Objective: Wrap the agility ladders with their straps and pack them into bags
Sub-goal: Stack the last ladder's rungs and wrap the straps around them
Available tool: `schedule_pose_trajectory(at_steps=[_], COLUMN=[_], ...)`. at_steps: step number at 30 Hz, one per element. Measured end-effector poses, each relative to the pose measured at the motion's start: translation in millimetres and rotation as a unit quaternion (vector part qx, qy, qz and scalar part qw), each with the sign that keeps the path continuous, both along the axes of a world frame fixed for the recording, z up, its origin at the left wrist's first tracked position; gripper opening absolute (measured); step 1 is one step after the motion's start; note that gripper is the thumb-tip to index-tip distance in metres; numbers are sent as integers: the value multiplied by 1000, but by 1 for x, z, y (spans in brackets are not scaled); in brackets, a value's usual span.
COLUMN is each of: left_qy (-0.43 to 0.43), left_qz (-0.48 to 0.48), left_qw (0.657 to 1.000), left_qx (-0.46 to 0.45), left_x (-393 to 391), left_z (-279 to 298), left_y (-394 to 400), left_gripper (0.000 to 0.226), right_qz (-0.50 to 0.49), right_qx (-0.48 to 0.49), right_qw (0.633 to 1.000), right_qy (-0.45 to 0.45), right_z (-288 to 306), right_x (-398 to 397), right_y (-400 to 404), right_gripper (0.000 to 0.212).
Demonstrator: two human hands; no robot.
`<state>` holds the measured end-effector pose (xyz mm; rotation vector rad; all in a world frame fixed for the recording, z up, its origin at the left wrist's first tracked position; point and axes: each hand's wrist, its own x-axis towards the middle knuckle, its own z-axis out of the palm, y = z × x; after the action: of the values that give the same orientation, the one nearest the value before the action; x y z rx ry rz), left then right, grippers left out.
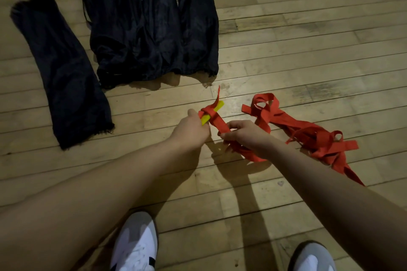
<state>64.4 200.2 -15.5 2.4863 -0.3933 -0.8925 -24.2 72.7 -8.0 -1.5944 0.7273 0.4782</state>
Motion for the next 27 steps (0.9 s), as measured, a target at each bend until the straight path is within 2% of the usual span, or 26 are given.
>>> schedule_pose_trajectory(at_steps=[2,5,7,10,11,15,17,20,24,27], left_qy=[17,14,-22,-148,-160,-49,-44,-57,-25,-26], left_qz=[5,-37,-89,-152,-155,-53,-25,3,-37,-80], left_qw=[1000,997,993,977,975,997,999,998,999,996], left_qx=[17,69,70,31,14,-15,-9,-12,22,21], left_x=[5,12,13,12,11,3,3,12,18,13], left_z=[2,5,7,12,12,10,5,5,0,-2], left_y=[-1,1,6,13,14,11,10,15,19,20], left_gripper=[47,58,51,31,26,24,23,28,55,58], right_qz=[3,65,86,79,77,82,103,146,100,62], right_qx=[-11,-48,-51,-39,-28,39,47,9,13,30], right_qw=[1000,997,995,996,997,996,993,989,995,998], right_qy=[4,8,1,-10,-12,-1,13,25,3,-17], right_z=[-3,-4,-3,1,2,7,10,9,4,2], right_x=[-2,-7,-10,-12,-12,-9,-9,-14,-15,-13], right_y=[0,-1,1,2,2,3,2,4,1,-3], right_gripper=[12,13,16,19,20,22,15,10,17,22])
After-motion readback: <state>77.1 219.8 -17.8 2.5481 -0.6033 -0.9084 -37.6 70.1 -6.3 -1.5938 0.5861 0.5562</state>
